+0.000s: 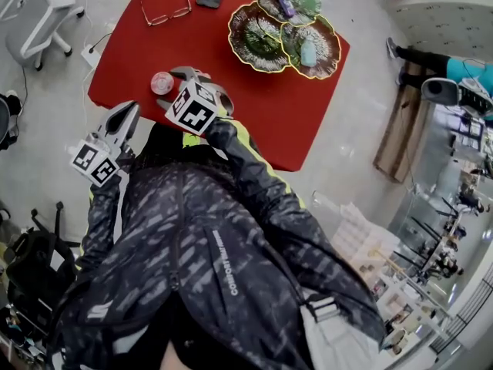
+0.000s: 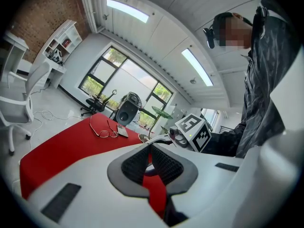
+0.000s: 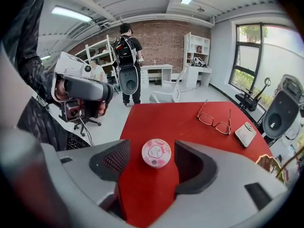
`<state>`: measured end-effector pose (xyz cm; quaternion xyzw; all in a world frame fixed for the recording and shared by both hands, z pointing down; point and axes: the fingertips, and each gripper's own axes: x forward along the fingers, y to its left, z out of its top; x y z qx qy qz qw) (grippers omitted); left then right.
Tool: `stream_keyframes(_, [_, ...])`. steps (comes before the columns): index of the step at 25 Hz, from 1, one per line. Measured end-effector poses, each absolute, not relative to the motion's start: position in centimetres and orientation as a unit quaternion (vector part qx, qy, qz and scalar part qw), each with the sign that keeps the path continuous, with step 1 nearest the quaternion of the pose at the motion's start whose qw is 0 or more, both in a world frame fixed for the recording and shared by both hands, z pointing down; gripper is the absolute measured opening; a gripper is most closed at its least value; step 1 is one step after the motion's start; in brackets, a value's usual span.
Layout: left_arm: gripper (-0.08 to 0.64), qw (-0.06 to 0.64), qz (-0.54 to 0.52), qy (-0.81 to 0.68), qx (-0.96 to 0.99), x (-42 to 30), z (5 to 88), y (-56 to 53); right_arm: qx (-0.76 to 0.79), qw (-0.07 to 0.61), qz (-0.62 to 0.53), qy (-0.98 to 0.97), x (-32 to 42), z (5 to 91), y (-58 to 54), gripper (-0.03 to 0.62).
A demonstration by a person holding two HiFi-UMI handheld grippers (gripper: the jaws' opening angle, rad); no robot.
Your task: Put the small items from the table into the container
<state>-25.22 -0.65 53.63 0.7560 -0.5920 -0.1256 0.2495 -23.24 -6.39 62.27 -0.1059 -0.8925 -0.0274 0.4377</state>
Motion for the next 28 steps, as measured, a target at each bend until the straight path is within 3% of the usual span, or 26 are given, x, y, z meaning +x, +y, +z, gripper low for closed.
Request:
stream_keyframes(13, [0.012,0.278,-0.131,-0.601,0.738,-27.6,55.7,0.4,-0.136,0.481,-0.047,-0.865,-25.8,67.9,-6.1,0.322])
stream_keyframes(28, [0.012,0.286,-0.127,-0.604,0.733,-28.3,56.1,-0.8,-0.147,0.496,-0.038,-0.855,-25.6,70.5,-6.4,0.321])
